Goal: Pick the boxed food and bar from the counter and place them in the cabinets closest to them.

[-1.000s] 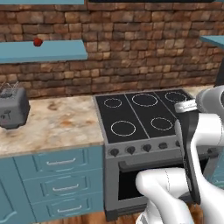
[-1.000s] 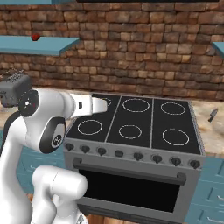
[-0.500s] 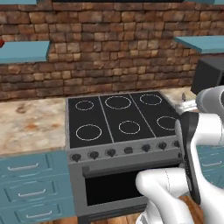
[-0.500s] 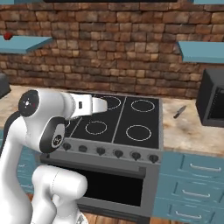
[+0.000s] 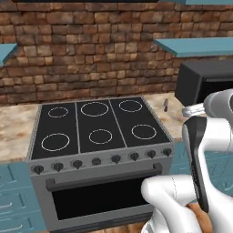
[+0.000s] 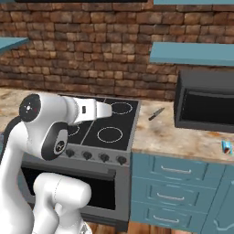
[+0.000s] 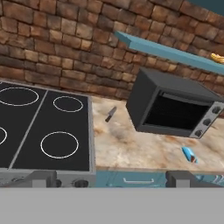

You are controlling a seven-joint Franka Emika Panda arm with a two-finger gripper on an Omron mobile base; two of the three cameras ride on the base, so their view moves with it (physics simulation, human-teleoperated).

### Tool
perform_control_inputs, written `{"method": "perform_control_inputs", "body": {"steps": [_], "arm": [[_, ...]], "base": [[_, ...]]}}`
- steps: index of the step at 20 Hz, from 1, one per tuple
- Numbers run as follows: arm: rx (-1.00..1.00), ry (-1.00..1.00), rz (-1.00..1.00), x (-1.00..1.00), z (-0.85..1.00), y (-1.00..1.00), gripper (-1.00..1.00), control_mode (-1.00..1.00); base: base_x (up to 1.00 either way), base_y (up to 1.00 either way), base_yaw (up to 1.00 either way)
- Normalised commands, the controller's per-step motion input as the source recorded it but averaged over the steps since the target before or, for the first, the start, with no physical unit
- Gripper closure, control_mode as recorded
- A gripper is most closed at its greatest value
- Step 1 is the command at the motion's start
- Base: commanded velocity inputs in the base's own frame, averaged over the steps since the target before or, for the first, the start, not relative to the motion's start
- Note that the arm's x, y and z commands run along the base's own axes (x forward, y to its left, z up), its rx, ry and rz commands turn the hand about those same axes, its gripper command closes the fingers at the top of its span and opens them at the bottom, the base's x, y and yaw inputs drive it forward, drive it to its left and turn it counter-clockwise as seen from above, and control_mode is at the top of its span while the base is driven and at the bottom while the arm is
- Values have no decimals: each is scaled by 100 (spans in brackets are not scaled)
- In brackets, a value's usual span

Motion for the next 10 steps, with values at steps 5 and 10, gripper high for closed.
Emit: {"method": "perform_control_inputs", "body": {"steps": [5,10], "arm": [[0,0,0,0,0,0,-100,100],[0,0,0,0,0,0,-100,100]], "base": [[0,-73,0],[0,-78,0]]}}
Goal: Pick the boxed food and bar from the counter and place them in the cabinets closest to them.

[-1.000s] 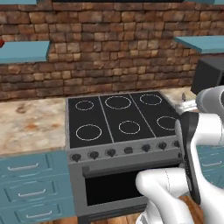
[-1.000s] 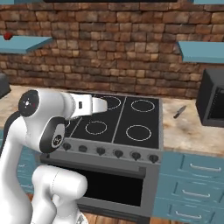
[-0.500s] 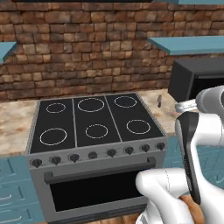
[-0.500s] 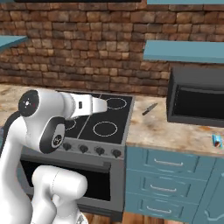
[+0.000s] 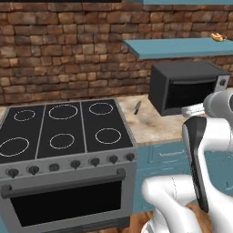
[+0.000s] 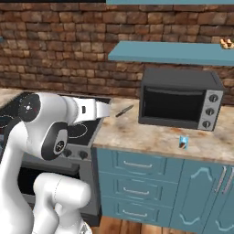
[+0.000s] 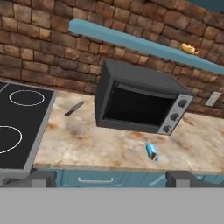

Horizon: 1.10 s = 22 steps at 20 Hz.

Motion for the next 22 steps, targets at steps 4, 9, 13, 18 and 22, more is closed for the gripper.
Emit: {"method": "perform_control_inputs", "body": {"steps": [4,9,13,18,22], "arm": [[0,0,0,0,0,0,-100,100],[0,0,0,0,0,0,-100,100],[0,0,0,0,0,0,-100,100],[0,0,0,0,0,0,-100,100],[0,0,0,0,0,0,-100,100]], "base": [[0,-81,0],[0,-77,0],[0,-65,0],[0,-45,0],[0,0,0]]}}
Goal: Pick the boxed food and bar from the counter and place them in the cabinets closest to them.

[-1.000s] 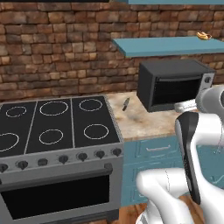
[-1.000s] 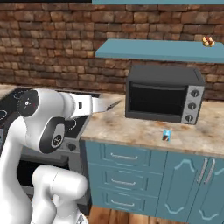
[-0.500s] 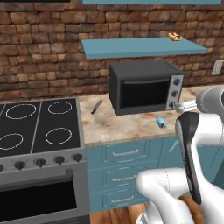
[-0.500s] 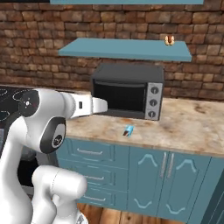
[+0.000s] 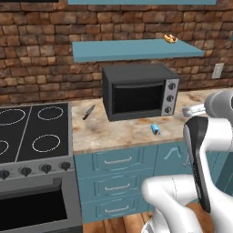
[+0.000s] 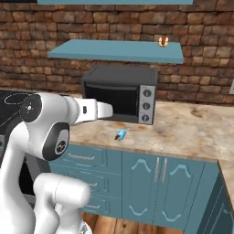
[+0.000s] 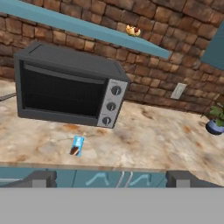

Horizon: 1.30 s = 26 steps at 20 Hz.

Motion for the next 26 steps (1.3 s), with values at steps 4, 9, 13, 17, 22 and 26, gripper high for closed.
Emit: {"method": "perform_control_inputs", "body": {"steps": [4,9,13,17,22,26], "arm": [[0,0,0,0,0,0,-100,100],[0,0,0,0,0,0,-100,100],[0,0,0,0,0,0,-100,100],[0,0,0,0,0,0,-100,100],[0,0,0,1,0,0,-100,-100],[0,0,0,2,-3,0,-100,-100]], "base": [[25,0,0],[47,0,0],[48,0,0],[35,0,0],[6,0,0],[0,0,0]]}}
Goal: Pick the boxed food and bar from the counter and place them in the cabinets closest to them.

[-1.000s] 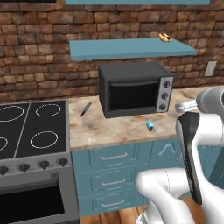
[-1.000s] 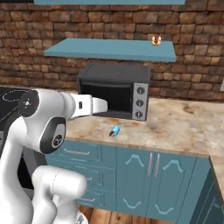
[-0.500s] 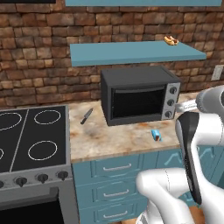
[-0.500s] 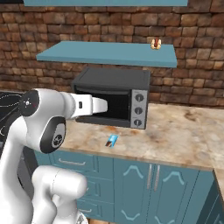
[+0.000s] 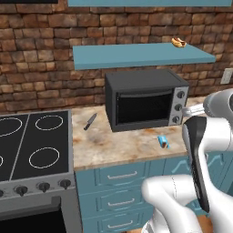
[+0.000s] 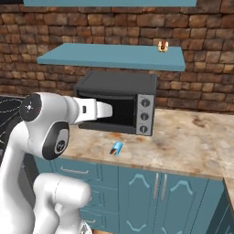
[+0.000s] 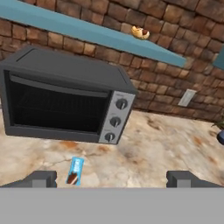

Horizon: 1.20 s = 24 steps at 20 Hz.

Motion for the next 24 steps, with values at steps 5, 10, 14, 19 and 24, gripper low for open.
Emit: {"method": "perform_control_inputs", "body": {"steps": [5,10,14,19,24], "arm": [[1,1,1,7,-13,1,-100,-100],[2,3,0,4,-10,1,-100,-100],[5,5,2,3,-12,0,-100,-100],[10,9,2,5,-17,0,-100,-100],[9,10,2,9,-18,0,-100,-100]], "base": [[0,0,0],[0,0,0],[0,0,0],[0,0,0],[0,0,0]]}}
